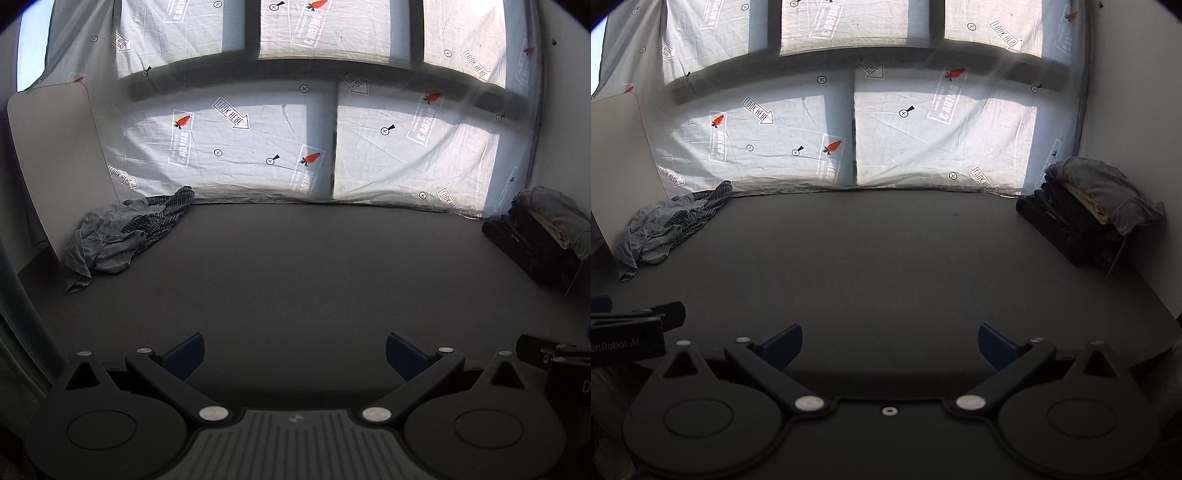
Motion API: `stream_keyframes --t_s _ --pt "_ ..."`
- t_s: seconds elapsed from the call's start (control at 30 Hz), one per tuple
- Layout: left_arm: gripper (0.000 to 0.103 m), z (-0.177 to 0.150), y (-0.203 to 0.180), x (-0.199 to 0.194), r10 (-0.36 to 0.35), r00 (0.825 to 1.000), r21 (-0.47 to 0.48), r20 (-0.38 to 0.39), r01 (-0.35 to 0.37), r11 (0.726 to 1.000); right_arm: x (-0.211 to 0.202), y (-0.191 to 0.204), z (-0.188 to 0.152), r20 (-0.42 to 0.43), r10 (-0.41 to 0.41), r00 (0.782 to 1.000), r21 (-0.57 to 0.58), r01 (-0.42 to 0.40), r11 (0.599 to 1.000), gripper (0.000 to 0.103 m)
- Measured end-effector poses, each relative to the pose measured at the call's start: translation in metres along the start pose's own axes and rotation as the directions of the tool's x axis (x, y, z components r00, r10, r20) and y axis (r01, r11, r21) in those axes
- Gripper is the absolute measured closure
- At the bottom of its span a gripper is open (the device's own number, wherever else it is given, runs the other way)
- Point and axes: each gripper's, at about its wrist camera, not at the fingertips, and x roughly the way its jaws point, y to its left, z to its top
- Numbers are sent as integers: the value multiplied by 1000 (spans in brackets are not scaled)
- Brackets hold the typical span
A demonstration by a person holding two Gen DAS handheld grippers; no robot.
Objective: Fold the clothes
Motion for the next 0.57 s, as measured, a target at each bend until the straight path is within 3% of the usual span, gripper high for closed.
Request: stream_keyframes --t_s 0.57 --pt "0 -3 5 -3 9 1000 -16 9 -9 1000 -4 4 -3 -7 11 1000 -6 -11 1000 0"
